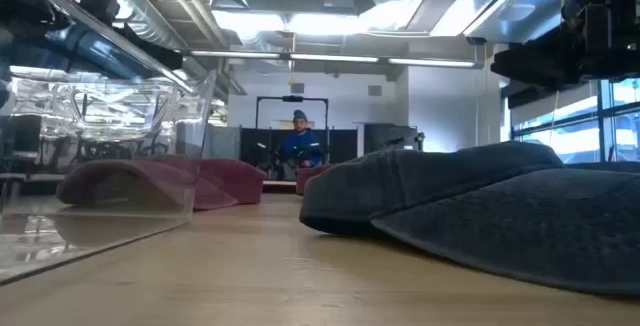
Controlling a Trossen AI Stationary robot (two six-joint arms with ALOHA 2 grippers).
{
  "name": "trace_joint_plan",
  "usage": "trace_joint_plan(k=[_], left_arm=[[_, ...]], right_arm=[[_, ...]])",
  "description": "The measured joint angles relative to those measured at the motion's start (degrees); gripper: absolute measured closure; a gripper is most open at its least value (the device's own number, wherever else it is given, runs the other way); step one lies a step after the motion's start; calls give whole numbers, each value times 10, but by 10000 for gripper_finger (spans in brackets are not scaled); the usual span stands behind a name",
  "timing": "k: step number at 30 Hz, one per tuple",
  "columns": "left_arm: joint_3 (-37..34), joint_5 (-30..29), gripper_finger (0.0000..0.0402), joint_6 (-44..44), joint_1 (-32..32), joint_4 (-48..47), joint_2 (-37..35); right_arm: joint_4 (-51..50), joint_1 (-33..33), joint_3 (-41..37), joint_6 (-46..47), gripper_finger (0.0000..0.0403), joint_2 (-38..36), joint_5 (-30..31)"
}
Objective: Pick & Place hat
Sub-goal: Put the bottom left red cap into the left transparent bin
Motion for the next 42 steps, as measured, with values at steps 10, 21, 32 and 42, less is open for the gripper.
trace_joint_plan(k=[10,21,32,42], left_arm=[[0,4,196,-8,0,0,0],[0,17,196,-177,0,0,0],[0,16,196,-186,0,1,0],[75,-31,199,-150,0,-39,48]], right_arm=[[0,0,0,-2,221,0,0],[0,0,0,0,221,0,0],[0,0,0,0,221,0,1],[1,0,0,0,221,0,60]])
